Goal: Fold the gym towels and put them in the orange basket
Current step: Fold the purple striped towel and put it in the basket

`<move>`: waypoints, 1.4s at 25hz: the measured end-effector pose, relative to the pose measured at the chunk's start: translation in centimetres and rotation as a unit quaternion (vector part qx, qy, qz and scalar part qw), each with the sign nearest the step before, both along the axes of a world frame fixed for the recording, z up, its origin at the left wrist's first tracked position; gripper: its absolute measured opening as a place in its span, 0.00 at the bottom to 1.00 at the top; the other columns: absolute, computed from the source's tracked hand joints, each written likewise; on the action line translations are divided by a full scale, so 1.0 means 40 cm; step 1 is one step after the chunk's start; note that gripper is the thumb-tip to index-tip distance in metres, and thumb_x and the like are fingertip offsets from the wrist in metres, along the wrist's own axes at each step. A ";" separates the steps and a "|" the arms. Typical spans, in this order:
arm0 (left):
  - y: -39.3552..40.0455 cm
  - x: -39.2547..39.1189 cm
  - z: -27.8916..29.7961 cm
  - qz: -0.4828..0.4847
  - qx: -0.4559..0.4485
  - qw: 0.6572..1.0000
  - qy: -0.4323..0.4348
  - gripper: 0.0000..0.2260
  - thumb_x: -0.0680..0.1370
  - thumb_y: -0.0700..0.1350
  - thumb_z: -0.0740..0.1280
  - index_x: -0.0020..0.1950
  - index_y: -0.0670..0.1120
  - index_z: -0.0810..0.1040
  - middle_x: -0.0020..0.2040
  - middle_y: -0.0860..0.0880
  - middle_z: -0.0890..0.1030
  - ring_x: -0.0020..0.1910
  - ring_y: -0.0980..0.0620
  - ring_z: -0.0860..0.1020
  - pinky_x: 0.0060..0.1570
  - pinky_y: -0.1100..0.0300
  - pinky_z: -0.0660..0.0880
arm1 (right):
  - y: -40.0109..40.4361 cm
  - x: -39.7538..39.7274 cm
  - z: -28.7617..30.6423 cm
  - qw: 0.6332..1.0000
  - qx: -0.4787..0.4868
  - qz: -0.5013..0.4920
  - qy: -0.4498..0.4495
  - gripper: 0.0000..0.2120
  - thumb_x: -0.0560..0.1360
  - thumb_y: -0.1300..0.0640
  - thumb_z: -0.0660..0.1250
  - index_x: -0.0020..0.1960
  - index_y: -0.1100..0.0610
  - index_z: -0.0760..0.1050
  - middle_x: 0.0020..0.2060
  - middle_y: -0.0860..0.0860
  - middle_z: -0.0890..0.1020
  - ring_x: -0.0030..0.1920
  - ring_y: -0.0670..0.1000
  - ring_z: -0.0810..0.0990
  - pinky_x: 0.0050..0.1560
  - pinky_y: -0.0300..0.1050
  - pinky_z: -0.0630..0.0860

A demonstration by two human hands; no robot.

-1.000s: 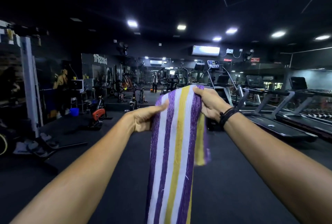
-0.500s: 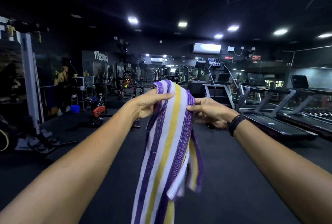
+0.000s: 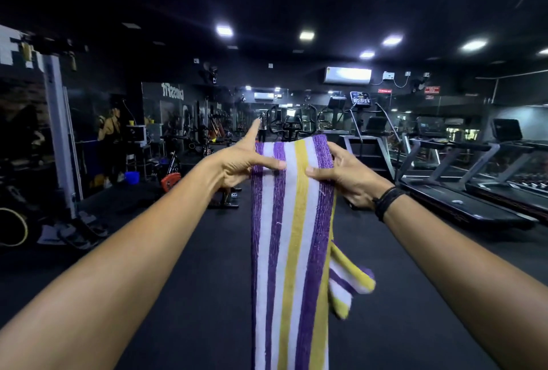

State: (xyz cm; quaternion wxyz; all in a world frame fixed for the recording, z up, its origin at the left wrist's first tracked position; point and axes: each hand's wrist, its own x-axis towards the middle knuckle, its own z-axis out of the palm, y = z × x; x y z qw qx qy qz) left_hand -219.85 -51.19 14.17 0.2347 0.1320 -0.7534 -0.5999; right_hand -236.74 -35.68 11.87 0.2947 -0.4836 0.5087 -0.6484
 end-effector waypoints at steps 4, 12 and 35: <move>-0.004 -0.004 0.006 0.021 -0.009 0.999 -0.042 0.60 0.51 0.47 0.86 0.75 0.63 0.56 0.65 0.41 0.77 0.57 0.42 0.79 0.54 0.39 0.73 | -0.012 -0.005 0.018 0.986 -0.044 -0.144 -0.073 0.28 0.68 0.72 0.72 0.64 0.62 0.67 0.53 0.63 0.79 0.42 0.55 0.82 0.40 0.49 0.83; 0.058 -0.024 0.006 0.111 -0.083 0.990 -0.012 0.26 0.65 0.27 0.74 0.61 0.38 0.78 0.52 0.43 0.82 0.48 0.48 0.81 0.46 0.59 0.81 | 0.039 -0.040 0.054 0.986 0.064 -0.067 0.141 0.37 0.66 0.78 0.71 0.70 0.60 0.64 0.51 0.60 0.81 0.42 0.53 0.83 0.46 0.48 0.83; 0.088 -0.028 0.019 0.145 -0.069 0.985 0.057 0.13 0.75 0.33 0.68 0.58 0.42 0.78 0.46 0.48 0.82 0.46 0.54 0.80 0.44 0.63 0.77 | 0.030 -0.034 0.051 0.917 -0.008 -0.255 0.306 0.11 0.65 0.60 0.79 0.39 0.55 0.77 0.42 0.52 0.83 0.42 0.50 0.82 0.42 0.44 0.79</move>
